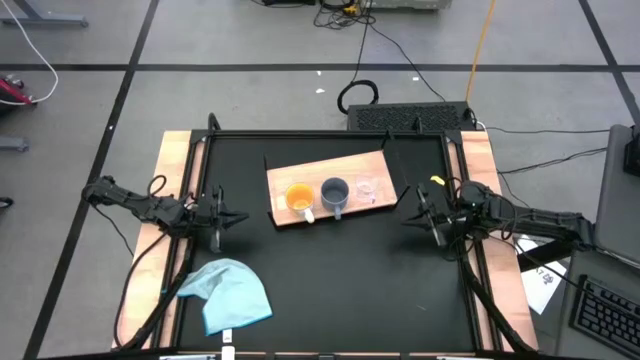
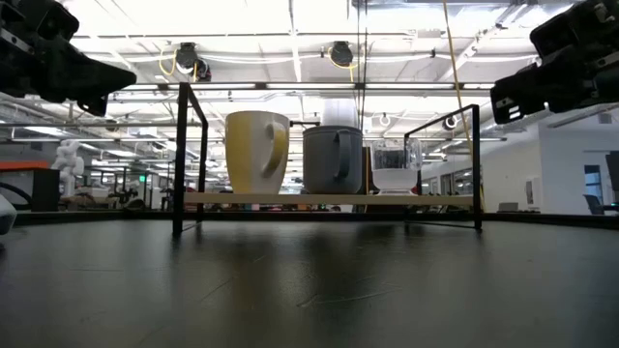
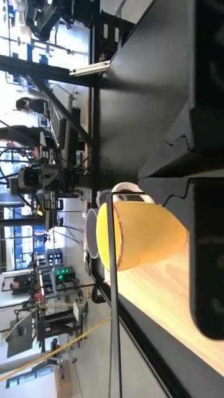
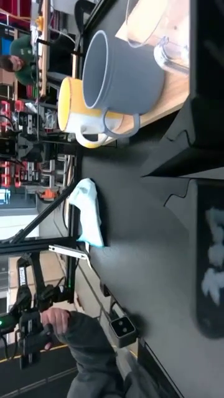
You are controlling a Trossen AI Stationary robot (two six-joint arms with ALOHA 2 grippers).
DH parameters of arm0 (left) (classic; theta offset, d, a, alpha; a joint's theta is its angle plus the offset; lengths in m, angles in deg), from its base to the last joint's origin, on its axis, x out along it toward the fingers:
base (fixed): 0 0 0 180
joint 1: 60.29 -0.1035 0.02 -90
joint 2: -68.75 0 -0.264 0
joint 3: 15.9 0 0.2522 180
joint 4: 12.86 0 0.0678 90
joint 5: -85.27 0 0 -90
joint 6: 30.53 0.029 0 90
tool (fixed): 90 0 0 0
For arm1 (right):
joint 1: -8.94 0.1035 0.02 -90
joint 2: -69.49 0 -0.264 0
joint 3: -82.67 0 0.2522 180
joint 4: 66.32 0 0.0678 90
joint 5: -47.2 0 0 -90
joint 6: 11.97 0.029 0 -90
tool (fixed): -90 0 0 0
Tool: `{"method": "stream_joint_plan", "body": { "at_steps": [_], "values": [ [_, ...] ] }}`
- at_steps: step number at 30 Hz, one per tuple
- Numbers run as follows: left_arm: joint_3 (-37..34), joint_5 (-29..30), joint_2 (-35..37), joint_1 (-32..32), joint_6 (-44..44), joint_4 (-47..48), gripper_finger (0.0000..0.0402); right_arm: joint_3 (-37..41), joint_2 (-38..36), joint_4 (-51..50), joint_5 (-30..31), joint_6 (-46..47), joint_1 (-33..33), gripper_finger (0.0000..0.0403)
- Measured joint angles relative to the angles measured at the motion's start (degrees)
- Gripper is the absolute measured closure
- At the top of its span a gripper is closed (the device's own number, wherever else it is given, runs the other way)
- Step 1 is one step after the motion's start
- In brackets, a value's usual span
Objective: Stack small to large cups/mugs on shelf
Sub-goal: Return to Home Position
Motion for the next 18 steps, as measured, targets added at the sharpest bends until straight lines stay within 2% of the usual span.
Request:
{"method": "stream_joint_plan", "body": {
  "at_steps": [7,13,18],
  "values": [
    [0.0,-0.8,-0.1,0.0,-1.6,0.1,0.0400,0.0,0.0,0.0,0.0,0.2,0.5,0.0403],
    [0.0,-1.1,-1.4,0.0,-1.3,0.2,0.0383,0.0,0.0,-2.7,-0.3,3.4,0.5,0.0403],
    [0.0,-1.1,-2.5,0.0,-1.1,0.2,0.0389,3.7,0.1,3.3,-0.4,1.3,0.5,0.0403]
  ]
}}
